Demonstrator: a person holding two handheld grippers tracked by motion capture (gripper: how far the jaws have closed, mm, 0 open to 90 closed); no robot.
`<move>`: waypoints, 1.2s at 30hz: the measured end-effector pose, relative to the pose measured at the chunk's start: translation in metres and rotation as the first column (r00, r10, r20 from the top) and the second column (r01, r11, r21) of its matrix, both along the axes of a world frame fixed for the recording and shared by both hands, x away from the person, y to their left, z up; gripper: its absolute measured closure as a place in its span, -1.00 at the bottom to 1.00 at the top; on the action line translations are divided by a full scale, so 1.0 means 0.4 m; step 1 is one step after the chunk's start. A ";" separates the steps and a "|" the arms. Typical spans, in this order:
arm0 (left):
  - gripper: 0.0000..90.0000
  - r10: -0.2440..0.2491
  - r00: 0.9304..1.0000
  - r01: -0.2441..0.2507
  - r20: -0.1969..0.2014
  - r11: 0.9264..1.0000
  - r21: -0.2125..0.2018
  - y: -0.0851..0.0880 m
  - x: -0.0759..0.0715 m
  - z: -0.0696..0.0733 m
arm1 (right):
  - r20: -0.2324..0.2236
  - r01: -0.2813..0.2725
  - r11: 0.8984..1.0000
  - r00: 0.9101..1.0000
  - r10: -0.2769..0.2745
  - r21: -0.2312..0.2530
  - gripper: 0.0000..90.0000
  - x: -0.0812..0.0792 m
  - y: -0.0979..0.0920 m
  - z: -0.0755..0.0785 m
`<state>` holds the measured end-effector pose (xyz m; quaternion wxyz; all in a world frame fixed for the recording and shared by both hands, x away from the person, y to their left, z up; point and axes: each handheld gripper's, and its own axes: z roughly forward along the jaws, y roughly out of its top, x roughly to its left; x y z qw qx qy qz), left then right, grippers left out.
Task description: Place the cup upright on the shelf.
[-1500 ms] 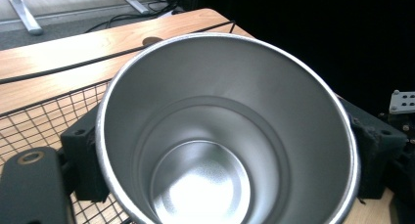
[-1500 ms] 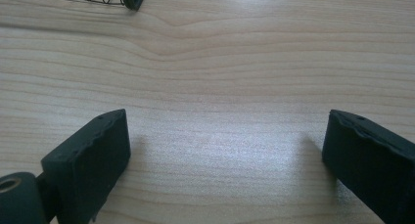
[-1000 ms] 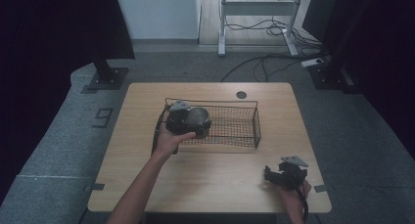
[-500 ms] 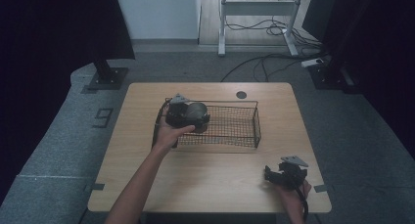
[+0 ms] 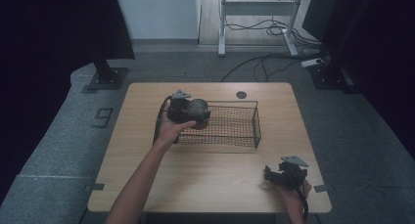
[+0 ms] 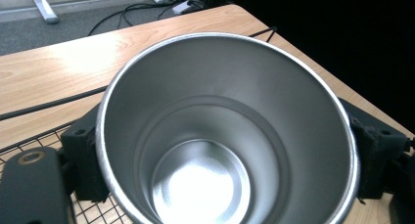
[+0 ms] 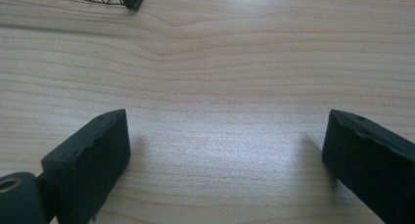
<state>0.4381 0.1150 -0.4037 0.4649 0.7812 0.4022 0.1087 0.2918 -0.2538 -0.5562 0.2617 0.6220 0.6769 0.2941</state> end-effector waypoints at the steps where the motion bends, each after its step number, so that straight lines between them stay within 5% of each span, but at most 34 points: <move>1: -0.70 0.002 1.000 -0.002 -0.001 1.000 0.003 0.000 0.003 -0.001 | 0.001 -0.001 1.000 1.000 0.001 -0.001 -0.92 0.000 0.000 0.000; 36: -0.70 0.027 0.995 -0.021 -0.099 0.998 0.054 -0.039 0.062 -0.120 | 0.000 0.000 1.000 1.000 0.000 0.000 -0.92 0.000 0.000 0.000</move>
